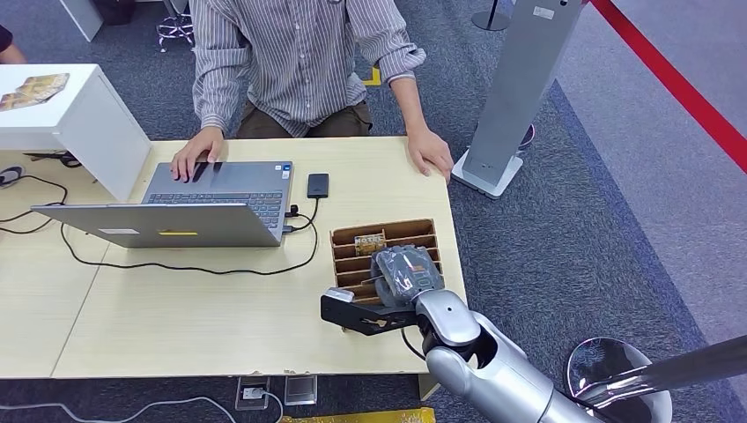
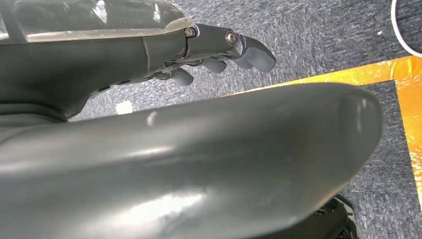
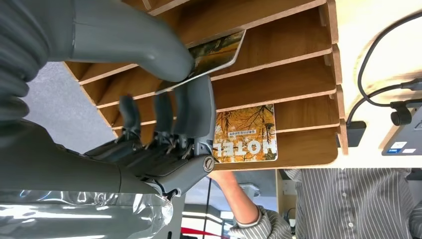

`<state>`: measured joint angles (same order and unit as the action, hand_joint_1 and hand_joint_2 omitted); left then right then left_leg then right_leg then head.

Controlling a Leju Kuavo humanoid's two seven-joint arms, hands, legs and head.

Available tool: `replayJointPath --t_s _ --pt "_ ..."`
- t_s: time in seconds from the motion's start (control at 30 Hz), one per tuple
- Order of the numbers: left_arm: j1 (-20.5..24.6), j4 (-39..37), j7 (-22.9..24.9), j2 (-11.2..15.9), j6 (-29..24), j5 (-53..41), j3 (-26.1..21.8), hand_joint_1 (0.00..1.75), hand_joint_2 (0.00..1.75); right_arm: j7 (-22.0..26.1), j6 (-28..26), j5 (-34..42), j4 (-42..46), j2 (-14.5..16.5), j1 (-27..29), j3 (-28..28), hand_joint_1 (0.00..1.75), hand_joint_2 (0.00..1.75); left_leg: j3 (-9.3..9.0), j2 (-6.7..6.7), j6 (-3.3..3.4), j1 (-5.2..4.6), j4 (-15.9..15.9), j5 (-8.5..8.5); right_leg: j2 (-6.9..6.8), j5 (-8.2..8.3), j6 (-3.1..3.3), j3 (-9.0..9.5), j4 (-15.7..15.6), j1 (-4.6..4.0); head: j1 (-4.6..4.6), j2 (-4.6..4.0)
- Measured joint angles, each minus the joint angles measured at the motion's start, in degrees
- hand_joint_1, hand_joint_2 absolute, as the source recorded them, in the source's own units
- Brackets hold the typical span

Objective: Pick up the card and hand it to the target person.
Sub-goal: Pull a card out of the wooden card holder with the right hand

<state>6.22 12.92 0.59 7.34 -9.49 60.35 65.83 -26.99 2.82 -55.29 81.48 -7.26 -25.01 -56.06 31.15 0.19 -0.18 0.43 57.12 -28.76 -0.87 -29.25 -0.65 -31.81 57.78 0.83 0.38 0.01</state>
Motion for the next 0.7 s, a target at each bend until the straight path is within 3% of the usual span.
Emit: replayJointPath --t_s 0.07,0.17,0.3,0.7 --pt "0.00 0.00 -0.01 0.00 0.01 0.00 0.00 0.00 0.00 0.01 -0.01 0.01 0.00 0.01 -0.02 0.01 1.74 1.75 0.00 0.00 0.00 0.00 0.00 0.00 0.00 0.00 0.00 0.00 0.00 0.00 -0.01 0.00" --pt "0.00 0.00 -0.02 0.00 0.05 0.00 -0.01 0.00 0.00 0.02 0.00 0.02 -0.02 0.01 -0.04 0.02 1.75 1.75 0.00 0.00 0.00 0.00 0.00 0.00 0.00 0.00 0.00 0.00 0.00 0.00 0.02 -0.01" --pt "0.00 0.00 -0.29 0.00 0.49 -0.07 0.00 0.00 1.75 0.03 0.00 0.10 -0.03 0.01 -0.05 0.02 1.75 1.75 0.00 0.00 0.00 0.00 0.00 0.00 0.00 0.00 0.00 0.00 0.00 0.00 0.02 0.00" --pt "0.02 0.00 -0.58 0.00 0.34 -1.07 0.17 0.00 1.75 0.24 -0.20 0.64 -0.15 0.01 -0.06 0.03 1.75 1.75 0.00 0.00 0.00 0.00 0.00 0.00 0.00 0.00 0.00 0.00 0.00 0.00 0.01 0.01"
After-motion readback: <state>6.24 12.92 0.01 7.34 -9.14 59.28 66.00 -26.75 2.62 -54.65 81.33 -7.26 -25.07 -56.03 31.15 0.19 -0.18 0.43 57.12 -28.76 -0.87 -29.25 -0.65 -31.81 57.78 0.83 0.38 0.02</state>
